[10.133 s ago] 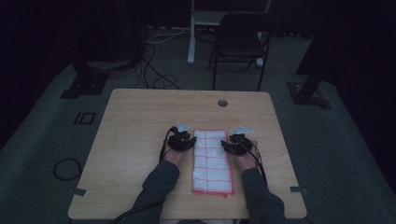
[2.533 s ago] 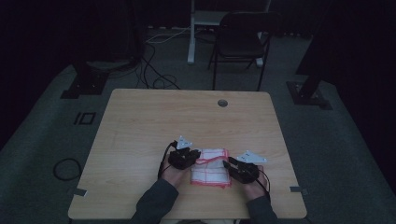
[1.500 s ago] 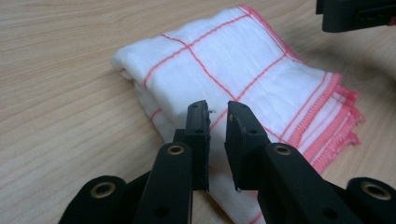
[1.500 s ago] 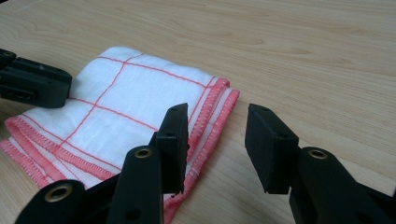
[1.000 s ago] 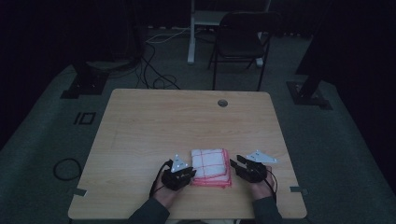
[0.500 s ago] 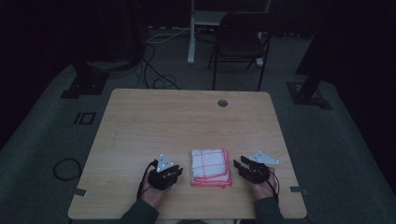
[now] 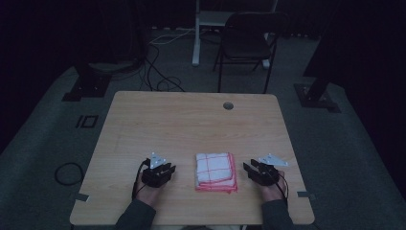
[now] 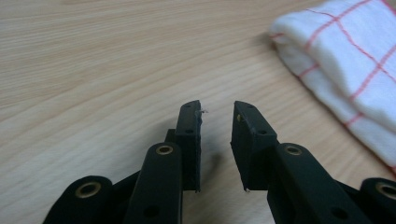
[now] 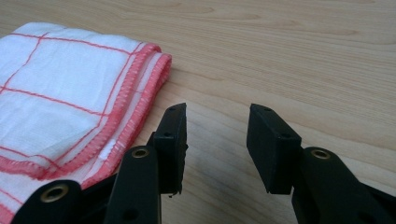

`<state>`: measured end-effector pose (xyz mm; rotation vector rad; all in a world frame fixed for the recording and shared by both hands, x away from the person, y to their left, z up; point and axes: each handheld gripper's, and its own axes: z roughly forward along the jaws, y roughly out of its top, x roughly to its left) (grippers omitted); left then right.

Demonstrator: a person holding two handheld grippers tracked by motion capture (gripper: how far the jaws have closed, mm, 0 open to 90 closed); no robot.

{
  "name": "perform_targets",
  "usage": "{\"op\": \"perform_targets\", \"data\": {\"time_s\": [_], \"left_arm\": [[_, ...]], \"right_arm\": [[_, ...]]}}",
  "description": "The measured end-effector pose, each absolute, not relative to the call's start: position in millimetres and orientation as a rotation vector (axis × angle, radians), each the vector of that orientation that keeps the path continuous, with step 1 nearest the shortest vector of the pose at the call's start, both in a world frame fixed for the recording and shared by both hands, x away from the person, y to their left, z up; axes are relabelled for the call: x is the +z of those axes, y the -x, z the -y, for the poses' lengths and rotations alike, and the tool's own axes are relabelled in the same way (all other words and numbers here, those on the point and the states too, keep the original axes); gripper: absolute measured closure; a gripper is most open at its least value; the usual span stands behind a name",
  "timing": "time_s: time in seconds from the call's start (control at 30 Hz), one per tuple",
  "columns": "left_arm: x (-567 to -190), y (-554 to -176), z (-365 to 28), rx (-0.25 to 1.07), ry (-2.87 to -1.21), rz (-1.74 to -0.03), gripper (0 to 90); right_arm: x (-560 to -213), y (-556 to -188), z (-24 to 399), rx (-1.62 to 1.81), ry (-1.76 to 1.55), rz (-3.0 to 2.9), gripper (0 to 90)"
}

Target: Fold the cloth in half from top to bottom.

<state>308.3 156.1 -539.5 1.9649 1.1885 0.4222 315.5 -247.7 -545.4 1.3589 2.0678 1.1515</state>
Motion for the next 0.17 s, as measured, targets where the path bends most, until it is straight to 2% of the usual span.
{"op": "perform_targets", "data": {"time_s": [0.17], "left_arm": [[-539.0, -311.7, -162.3, 0.439, -1.952, -1.204, 72.7]], "right_arm": [[-545.9, -317.9, 249.9, 1.151, -1.371, -2.055, 58.1]]}}
